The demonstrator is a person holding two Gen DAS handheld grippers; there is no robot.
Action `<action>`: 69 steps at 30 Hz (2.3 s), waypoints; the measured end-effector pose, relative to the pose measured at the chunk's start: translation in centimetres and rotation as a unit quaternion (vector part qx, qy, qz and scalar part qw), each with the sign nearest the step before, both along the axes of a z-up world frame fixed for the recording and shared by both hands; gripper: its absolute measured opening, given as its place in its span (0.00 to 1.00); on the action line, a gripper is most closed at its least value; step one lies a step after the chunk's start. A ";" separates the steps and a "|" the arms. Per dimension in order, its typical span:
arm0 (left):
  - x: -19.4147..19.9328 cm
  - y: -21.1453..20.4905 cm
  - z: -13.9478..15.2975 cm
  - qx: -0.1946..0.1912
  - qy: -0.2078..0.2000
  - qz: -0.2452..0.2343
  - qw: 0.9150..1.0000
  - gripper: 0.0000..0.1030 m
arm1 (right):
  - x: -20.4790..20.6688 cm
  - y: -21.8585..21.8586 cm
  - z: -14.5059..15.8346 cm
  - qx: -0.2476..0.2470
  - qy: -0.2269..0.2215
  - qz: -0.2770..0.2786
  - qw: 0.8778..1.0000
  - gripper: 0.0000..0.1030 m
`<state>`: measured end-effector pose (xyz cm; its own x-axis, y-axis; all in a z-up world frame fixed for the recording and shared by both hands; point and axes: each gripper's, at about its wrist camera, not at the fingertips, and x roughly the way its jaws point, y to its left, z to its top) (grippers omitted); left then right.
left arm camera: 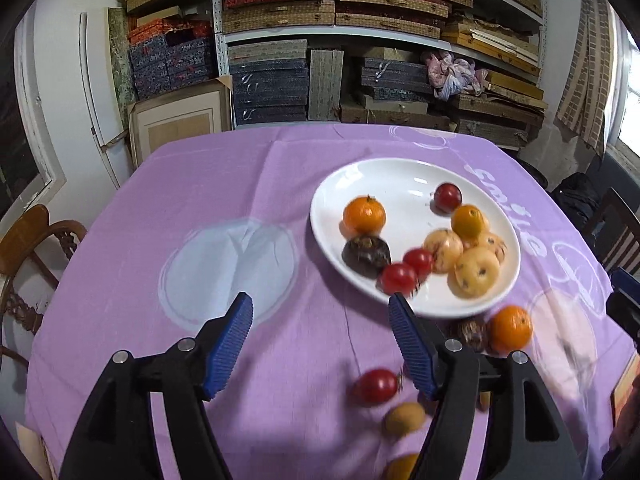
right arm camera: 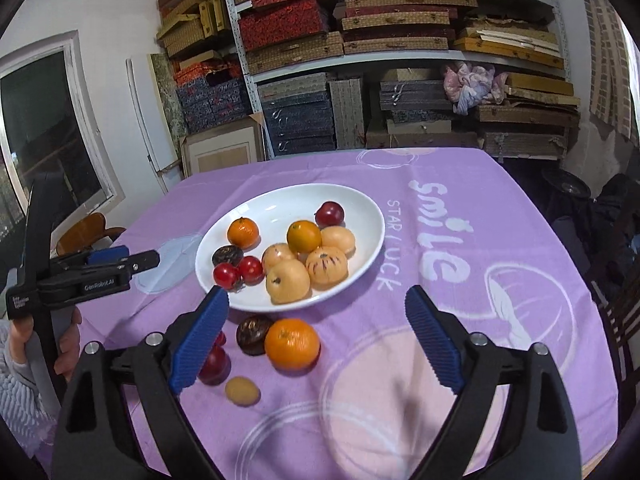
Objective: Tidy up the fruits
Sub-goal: 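Carry both fruits onto the white plate and open both grippers, then withdraw both open grippers from the plate toward the remaining fruits, then grasp the yellow-orange round fruit with the left gripper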
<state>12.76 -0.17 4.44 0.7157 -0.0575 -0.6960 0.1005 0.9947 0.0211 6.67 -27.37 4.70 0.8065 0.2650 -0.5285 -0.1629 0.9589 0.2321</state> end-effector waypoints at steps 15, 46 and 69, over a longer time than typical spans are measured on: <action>-8.6 -2.2 -5.0 -0.011 0.002 -0.043 0.999 0.72 | -1.8 -3.3 -3.5 0.064 0.026 -0.031 0.997 0.91; -8.0 -2.5 -7.4 -0.039 0.043 -0.055 0.997 0.73 | -1.3 -2.4 -3.9 0.053 0.039 -0.026 0.998 0.91; -9.3 -3.5 -7.9 -0.051 0.062 -0.114 0.990 0.58 | -1.3 -1.8 -4.2 0.048 0.042 -0.021 0.998 0.91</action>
<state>3.48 -3.67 -3.46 0.5850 -0.2826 -0.7602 0.3190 0.9420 -0.1047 5.39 -29.17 0.53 0.7723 0.2847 -0.5679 -0.0990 0.9369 0.3352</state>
